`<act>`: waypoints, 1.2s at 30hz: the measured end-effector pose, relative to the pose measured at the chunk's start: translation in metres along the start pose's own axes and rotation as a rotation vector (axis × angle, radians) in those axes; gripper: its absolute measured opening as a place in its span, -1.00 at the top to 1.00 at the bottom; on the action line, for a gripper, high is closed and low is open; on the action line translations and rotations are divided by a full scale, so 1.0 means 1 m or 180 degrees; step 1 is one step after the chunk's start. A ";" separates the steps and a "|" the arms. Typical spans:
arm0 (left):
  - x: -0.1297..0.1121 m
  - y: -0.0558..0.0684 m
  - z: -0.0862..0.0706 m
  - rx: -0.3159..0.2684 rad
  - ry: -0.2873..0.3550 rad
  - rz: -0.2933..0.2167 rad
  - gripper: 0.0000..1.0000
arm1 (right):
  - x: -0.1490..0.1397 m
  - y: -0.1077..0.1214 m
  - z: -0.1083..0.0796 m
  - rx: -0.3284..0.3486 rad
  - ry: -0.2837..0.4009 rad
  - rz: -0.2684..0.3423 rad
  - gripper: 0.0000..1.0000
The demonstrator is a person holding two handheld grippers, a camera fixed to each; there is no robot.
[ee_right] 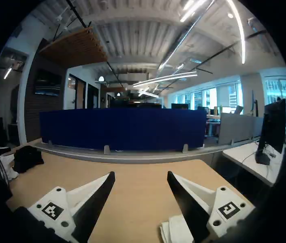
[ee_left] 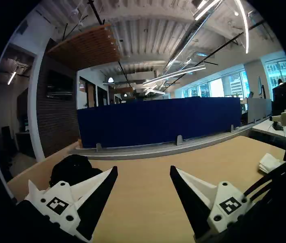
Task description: Fold towel
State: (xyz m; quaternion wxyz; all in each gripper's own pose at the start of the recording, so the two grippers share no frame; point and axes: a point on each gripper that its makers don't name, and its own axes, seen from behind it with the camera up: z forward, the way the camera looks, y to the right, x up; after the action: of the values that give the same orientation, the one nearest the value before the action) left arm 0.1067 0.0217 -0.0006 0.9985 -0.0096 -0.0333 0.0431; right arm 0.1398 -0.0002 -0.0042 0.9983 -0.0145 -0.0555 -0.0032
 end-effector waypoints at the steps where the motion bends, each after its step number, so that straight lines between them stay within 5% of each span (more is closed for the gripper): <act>1: -0.003 0.001 0.001 -0.0004 0.0016 0.0000 -0.91 | 0.000 0.000 0.000 -0.0003 0.0005 0.0008 -1.00; 12: -0.043 -0.011 0.007 0.0058 0.0121 -0.0026 -0.91 | -0.001 0.008 0.004 -0.0107 0.0095 0.0184 -1.00; 21: -0.074 -0.019 0.009 0.0100 0.0167 -0.0202 -0.91 | -0.005 0.000 0.008 -0.0120 0.0154 0.0082 -1.00; 36: -0.099 -0.015 0.008 0.0106 0.0203 -0.0282 -0.91 | -0.017 -0.005 0.011 -0.0121 0.0135 0.0006 -1.00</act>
State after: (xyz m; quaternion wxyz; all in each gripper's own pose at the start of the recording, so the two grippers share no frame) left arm 0.0092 -0.0018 0.0017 1.0000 0.0070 -0.0012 -0.0010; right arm 0.1216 -0.0051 0.0045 0.9988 -0.0334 -0.0343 -0.0035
